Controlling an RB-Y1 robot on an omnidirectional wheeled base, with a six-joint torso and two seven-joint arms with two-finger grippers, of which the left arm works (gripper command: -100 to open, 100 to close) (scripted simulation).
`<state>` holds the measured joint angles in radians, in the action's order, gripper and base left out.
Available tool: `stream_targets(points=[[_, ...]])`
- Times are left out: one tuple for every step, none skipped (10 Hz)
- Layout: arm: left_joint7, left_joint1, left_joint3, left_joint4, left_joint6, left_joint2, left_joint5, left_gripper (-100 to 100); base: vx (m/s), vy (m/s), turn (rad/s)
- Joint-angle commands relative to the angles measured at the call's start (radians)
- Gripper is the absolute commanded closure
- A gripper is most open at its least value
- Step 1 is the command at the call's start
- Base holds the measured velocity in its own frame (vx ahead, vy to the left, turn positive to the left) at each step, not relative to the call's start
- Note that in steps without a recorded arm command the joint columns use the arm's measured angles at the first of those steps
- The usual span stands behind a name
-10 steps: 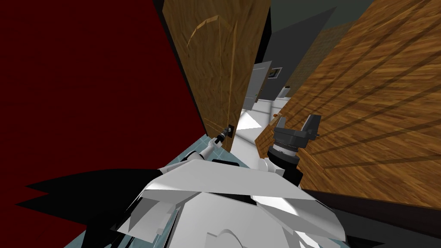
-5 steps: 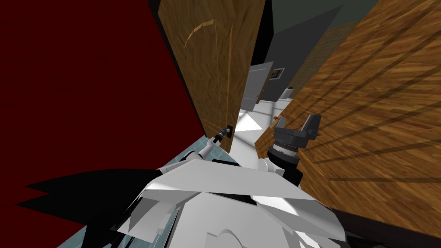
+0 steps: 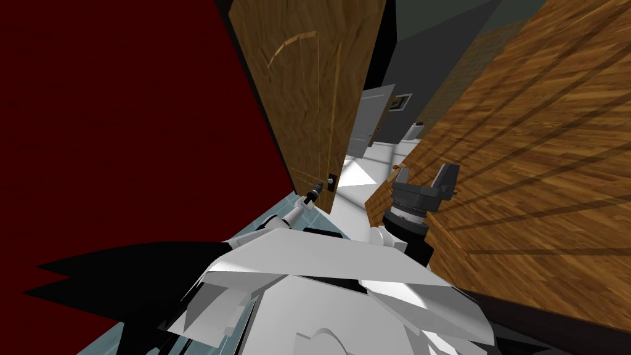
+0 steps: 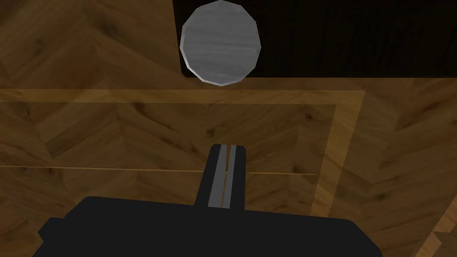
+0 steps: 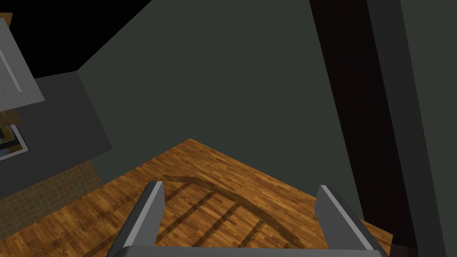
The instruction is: Push the door open
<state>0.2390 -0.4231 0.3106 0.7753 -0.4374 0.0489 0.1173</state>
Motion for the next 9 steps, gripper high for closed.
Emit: stream_targets(points=[[0.007,0.002,0.007,0.004,0.001,0.000,0.000,-100,-0.204,0.102,0.010],[0.011,0.003,0.011,0.006,0.002,-0.004,-0.001,-100,-0.217,0.088,0.001],[0.015,0.004,0.015,0.008,0.002,-0.009,-0.001,-100,-0.201,0.058,0.006],[0.019,0.005,0.018,0.010,0.002,-0.017,-0.001,-100,-0.182,0.049,0.007],[0.024,0.006,0.023,0.012,0.003,-0.028,-0.002,-100,-0.168,0.067,0.008],[0.021,0.011,0.022,0.021,0.006,-0.020,-0.001,-100,-0.073,0.032,-0.006],[0.019,0.013,0.018,0.022,0.006,-0.008,-0.002,-100,0.069,-0.063,-0.038],[0.018,0.012,0.017,0.021,0.005,-0.007,-0.002,-100,0.143,-0.111,-0.016],[0.016,0.012,0.016,0.020,0.005,-0.005,-0.002,-100,0.144,-0.084,-0.001]])
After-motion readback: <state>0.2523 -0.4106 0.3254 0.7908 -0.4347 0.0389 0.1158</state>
